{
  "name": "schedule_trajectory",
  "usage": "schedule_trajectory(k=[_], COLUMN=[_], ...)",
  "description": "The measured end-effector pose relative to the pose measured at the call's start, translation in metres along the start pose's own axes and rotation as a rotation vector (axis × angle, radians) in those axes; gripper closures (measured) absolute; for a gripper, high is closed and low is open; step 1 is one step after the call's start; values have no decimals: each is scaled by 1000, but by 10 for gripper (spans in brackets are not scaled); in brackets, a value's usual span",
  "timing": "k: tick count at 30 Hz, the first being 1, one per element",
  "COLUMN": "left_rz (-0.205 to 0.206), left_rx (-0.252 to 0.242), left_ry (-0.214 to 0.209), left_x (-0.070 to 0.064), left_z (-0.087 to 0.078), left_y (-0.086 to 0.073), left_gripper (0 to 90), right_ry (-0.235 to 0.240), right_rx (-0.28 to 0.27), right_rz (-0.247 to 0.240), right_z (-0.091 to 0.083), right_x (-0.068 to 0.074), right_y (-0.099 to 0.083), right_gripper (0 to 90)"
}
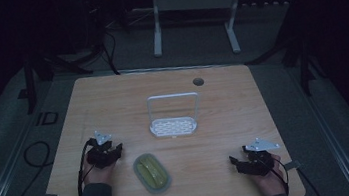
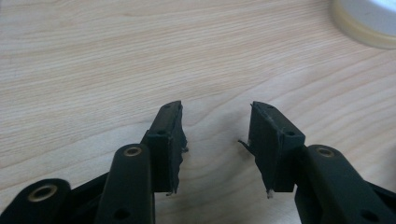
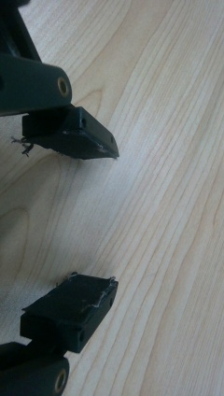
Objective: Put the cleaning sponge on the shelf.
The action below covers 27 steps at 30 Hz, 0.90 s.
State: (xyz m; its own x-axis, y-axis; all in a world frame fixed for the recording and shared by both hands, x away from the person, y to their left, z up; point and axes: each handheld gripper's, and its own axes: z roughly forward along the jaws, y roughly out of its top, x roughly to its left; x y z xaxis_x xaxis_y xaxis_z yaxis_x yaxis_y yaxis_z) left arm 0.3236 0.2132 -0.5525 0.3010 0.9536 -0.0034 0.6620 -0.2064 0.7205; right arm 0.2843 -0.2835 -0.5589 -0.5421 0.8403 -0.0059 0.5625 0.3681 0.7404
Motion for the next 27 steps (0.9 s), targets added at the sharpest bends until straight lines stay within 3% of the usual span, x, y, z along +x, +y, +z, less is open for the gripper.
schedule_trajectory(k=[6, 10, 17, 21, 27], left_rz=[2, -7, 8, 6, 47], left_rx=[15, 12, 7, -9, -9], left_ry=[-83, -113, -178, -209, -232], left_x=[-4, -7, -16, -23, -39], left_z=[-9, -12, -22, -32, -42], left_y=[3, 4, 9, 14, 17], left_gripper=[643, 700, 882, 895, 897], right_ry=[0, 0, 0, 0, 0], right_rx=[0, 0, -1, 0, 0], right_rz=[-1, -1, -2, -1, -1], right_z=[0, 0, 0, 0, 0], right_x=[0, 0, 0, 0, 0], right_y=[0, 0, 0, 0, 0], right_gripper=[302, 302, 302, 302, 302])
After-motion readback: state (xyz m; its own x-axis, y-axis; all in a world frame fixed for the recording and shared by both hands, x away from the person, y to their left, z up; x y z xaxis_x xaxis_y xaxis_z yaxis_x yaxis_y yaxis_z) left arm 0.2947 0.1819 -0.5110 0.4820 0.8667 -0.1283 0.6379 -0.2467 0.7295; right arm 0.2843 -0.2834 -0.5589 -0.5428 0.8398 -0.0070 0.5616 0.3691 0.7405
